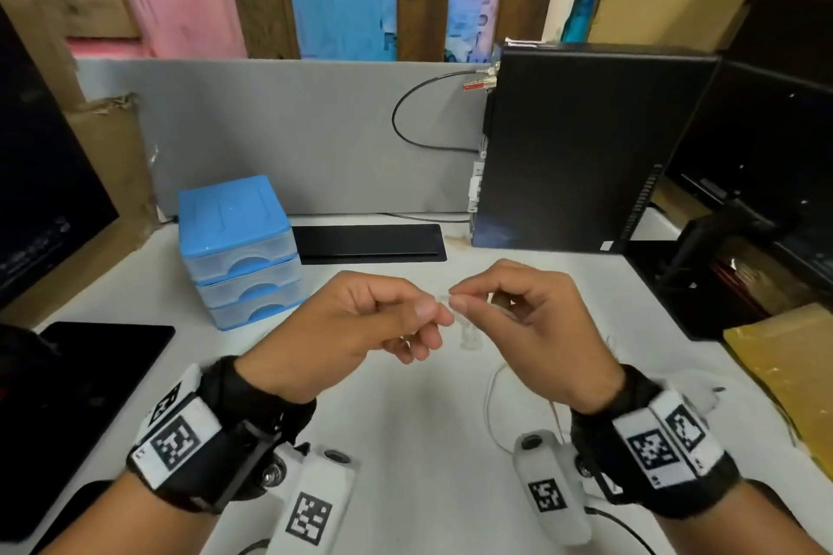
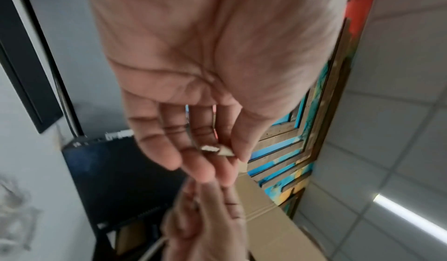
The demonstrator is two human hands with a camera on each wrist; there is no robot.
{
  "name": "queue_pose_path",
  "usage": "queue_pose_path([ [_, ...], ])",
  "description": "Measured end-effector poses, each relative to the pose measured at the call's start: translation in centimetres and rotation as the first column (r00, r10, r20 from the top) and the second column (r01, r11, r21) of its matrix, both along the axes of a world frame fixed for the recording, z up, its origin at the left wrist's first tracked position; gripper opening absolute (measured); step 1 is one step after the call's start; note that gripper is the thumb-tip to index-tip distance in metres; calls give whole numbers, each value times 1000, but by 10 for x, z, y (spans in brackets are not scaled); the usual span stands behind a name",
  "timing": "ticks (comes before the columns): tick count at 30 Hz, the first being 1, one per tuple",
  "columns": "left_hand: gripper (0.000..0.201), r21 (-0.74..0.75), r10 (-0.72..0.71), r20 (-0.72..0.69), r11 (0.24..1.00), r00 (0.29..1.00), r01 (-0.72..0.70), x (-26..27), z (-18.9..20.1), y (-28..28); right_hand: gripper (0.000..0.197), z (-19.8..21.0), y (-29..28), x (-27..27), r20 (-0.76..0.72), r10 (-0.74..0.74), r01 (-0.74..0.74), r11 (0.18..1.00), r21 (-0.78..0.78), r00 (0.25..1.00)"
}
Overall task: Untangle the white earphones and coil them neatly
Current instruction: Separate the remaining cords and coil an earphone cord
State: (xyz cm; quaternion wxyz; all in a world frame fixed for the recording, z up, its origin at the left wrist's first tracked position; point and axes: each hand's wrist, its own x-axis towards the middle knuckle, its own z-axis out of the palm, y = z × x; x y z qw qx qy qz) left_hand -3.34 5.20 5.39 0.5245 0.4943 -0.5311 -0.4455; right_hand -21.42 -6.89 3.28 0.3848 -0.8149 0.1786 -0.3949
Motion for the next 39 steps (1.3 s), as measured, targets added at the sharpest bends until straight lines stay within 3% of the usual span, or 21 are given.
queue_pose_path([
  [6,21,-10,249,-243,966,937,-259,-15,8,-5,11,-21,29,13,-77,9,-26,976,-216,997],
  [11,28,-66,294,-368,938,882,-340,-15,5,-10,12,-18,53,15,-186,51,-102,957,-272,981],
  [13,28,-104,333,-314,919,889,-381,-15,0,-12,13,-9,60,12,-212,96,-150,955,-256,972],
  [15,25,-194,404,-143,884,903,-426,-15,-8,-13,12,6,61,7,-195,134,-179,956,-234,972],
  [17,20,-257,404,49,889,913,-379,-16,-17,-13,11,20,55,0,-121,133,-157,963,-219,984],
  [19,18,-224,307,140,936,941,-272,-19,-21,-11,12,26,41,-4,-29,91,-95,971,-221,995],
  [23,29,-40,93,-64,995,994,-96,-21,-11,-3,10,19,10,-4,105,-49,65,986,-156,993],
  [25,26,-43,33,-152,998,988,-40,-24,-3,1,10,8,3,0,127,-61,68,996,-50,990],
  [27,16,-93,40,-267,993,963,-67,-26,4,3,14,-5,5,7,53,-28,26,999,31,998],
  [30,15,-152,184,-384,954,905,-258,-18,6,-1,28,-18,26,15,-148,129,-123,991,46,981],
  [33,18,-227,383,-196,878,903,-422,-3,-5,-7,34,-4,48,11,-321,270,-295,955,-34,908],
  [35,19,-240,429,-35,873,902,-425,0,-13,-10,29,16,54,4,-296,303,-329,943,-42,906],
  [37,21,-206,339,54,924,939,-322,-5,-17,-10,23,32,50,-4,-155,271,-281,958,-52,950],
  [39,28,-137,184,44,975,982,-176,-12,-15,-7,22,37,34,-9,-25,145,-147,986,-84,989],
])
